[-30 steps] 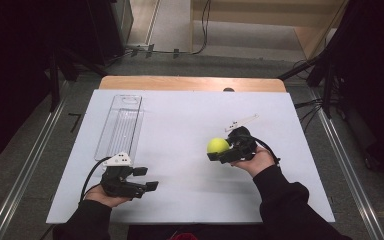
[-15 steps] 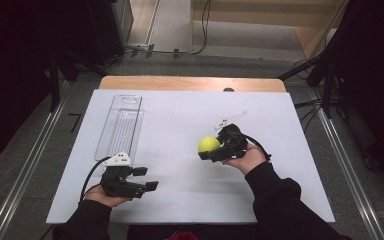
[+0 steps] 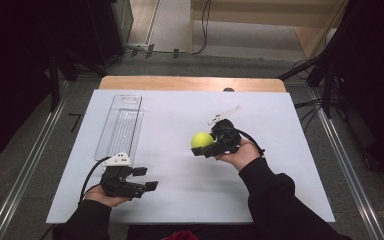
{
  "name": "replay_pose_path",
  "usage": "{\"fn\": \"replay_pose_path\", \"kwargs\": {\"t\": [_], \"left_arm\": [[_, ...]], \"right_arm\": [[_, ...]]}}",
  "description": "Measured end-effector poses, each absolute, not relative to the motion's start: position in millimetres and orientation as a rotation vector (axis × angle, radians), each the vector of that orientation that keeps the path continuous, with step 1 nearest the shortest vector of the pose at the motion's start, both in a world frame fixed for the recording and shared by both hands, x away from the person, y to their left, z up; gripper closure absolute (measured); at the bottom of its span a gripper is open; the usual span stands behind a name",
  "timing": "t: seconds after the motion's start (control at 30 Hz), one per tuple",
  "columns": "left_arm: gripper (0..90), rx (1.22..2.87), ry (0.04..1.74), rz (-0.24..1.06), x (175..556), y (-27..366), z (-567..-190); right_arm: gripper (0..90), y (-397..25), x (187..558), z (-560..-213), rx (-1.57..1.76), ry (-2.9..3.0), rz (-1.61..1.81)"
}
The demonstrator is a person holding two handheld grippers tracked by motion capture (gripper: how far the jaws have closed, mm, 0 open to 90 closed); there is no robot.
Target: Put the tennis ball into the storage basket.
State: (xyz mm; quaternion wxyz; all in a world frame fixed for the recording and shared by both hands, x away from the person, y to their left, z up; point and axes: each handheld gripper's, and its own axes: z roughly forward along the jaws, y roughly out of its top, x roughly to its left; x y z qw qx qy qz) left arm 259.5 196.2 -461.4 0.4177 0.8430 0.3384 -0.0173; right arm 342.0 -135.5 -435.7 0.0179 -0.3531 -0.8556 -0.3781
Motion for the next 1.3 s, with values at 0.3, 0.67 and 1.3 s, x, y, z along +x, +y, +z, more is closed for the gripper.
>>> {"fn": "replay_pose_path", "kwargs": {"t": [0.3,0.67,1.3], "left_arm": [[29.1,2.117,0.846,-0.043,259,196,-461],[29.1,2.117,0.844,-0.045,259,196,-461],[29.1,2.115,0.835,-0.04,259,197,-460]], "right_arm": [[24.0,-125,347,-435,-1.085,-2.665,-1.158],[24.0,-115,354,-431,-1.071,-2.664,-1.173],[24.0,-88,364,-431,-1.056,-2.667,-1.184]]}}
